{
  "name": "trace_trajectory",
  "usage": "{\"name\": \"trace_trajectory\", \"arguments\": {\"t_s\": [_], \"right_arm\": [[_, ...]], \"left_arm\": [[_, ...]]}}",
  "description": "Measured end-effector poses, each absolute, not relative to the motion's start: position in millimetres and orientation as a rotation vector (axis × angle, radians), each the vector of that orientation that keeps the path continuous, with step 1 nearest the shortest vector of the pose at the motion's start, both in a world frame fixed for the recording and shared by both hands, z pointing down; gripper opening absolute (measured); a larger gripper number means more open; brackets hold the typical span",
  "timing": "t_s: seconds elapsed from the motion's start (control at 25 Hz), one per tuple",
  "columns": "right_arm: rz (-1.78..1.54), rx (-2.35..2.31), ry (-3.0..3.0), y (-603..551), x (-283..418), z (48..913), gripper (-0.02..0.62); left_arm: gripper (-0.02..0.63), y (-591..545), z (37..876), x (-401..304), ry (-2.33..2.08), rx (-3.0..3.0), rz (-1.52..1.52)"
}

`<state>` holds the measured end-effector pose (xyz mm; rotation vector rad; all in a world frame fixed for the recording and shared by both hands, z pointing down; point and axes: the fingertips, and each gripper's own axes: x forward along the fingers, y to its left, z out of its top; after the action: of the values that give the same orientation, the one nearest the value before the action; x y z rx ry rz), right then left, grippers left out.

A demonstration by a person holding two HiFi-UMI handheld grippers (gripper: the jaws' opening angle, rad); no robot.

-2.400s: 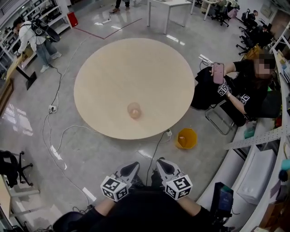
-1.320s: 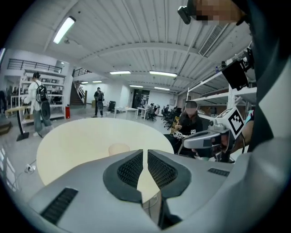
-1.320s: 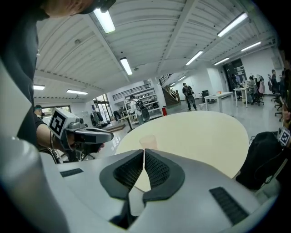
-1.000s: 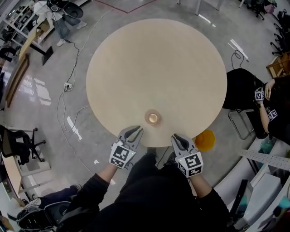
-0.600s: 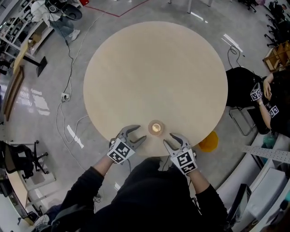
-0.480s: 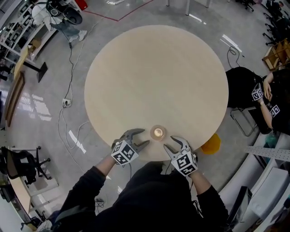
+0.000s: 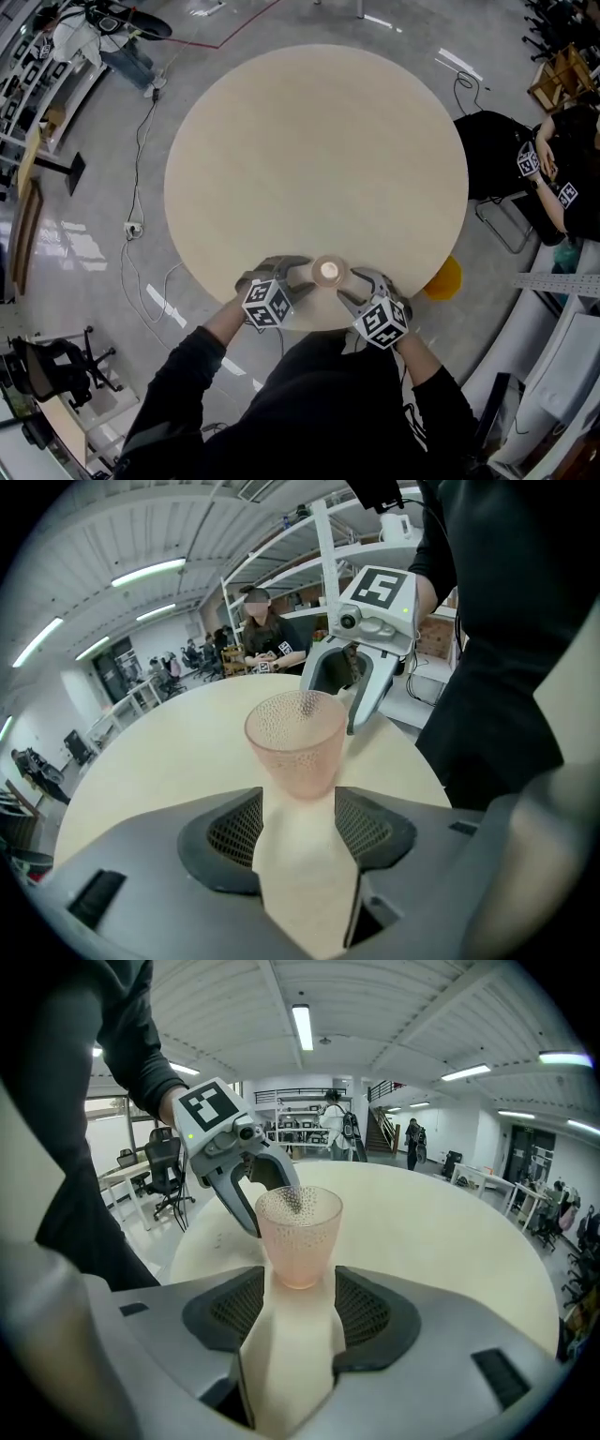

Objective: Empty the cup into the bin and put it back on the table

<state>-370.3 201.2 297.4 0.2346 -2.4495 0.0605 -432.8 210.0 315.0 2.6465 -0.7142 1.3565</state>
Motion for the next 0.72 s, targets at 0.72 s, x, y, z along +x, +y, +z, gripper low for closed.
{"name": "trace_trajectory", "arguments": {"t_s": [0.72], "right_arm": [[0.163, 0.427, -2.508, 190, -338, 269, 0.227]], "left_arm": [[0.232, 194, 280, -369, -0.663, 2.783, 1.161]]}}
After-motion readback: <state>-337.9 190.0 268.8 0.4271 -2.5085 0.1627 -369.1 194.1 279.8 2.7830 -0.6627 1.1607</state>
